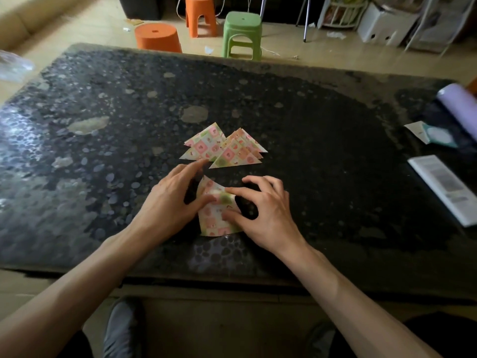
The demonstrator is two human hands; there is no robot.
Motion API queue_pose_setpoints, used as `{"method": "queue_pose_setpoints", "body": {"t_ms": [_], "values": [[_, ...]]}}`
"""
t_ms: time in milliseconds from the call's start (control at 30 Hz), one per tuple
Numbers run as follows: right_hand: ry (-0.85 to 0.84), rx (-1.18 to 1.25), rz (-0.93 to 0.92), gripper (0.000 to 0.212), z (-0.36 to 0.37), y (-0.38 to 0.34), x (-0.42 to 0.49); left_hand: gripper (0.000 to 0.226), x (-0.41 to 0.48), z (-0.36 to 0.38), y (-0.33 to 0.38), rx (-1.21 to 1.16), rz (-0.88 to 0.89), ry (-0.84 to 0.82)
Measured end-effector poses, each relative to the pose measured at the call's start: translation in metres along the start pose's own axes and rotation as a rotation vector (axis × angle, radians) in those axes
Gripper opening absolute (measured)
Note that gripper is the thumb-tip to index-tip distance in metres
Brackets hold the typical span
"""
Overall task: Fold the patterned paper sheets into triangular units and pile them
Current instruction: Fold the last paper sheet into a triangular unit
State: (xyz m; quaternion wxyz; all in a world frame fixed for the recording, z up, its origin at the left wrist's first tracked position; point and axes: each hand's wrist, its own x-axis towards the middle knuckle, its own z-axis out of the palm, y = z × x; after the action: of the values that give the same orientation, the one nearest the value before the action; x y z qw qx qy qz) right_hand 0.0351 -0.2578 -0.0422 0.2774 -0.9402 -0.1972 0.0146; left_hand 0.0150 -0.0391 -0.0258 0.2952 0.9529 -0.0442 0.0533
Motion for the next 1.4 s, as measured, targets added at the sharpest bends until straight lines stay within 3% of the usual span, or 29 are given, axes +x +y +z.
{"method": "queue_pose_setpoints", "body": {"t_ms": [233,333,433,467,567,667,767,833,933,1067,1200,1400], "values": [[-0.005,0.208,-0.009,0.044,-0.005,0.002,0.000,0.069,0.007,-0.010,0.010,-0.528,-0.324,-0.087],[-0.057,0.474,0.016,0.060,-0.016,-0.002,0.003,0.065,0.007,-0.014,0.015,-0.725,-0.413,-0.104],[-0.099,0.758,0.161,0.084,-0.023,-0.007,0.003,0.054,0.004,-0.017,0.021,-0.821,-0.430,-0.117],[-0.100,0.808,0.207,0.080,-0.026,-0.007,0.003,0.048,0.004,-0.018,0.023,-0.840,-0.413,-0.119],[-0.046,0.880,0.197,0.030,-0.030,-0.005,0.003,0.026,0.002,-0.018,0.031,-0.860,-0.302,-0.073],[0.156,0.775,0.079,0.017,-0.035,0.000,0.004,0.012,0.002,-0.021,0.038,-0.717,-0.076,0.093],[0.397,0.452,-0.178,0.017,-0.038,0.005,0.004,0.009,0.003,-0.022,0.031,-0.318,0.212,0.261],[0.453,0.264,-0.299,0.020,-0.041,0.009,-0.001,0.012,0.001,-0.019,0.025,-0.082,0.334,0.308],[0.366,0.055,-0.400,0.023,-0.043,0.019,-0.016,0.014,-0.008,-0.009,0.016,0.120,0.432,0.234],[0.113,-0.113,-0.413,0.022,-0.036,0.030,-0.033,0.019,-0.018,0.005,0.007,0.262,0.517,0.034],[-0.037,-0.046,-0.348,0.021,-0.033,0.031,-0.042,0.032,-0.024,0.013,0.004,0.219,0.557,-0.114],[-0.207,0.071,-0.203,0.031,-0.043,0.033,-0.039,0.026,-0.033,0.018,-0.003,0.225,0.591,-0.087]]}}
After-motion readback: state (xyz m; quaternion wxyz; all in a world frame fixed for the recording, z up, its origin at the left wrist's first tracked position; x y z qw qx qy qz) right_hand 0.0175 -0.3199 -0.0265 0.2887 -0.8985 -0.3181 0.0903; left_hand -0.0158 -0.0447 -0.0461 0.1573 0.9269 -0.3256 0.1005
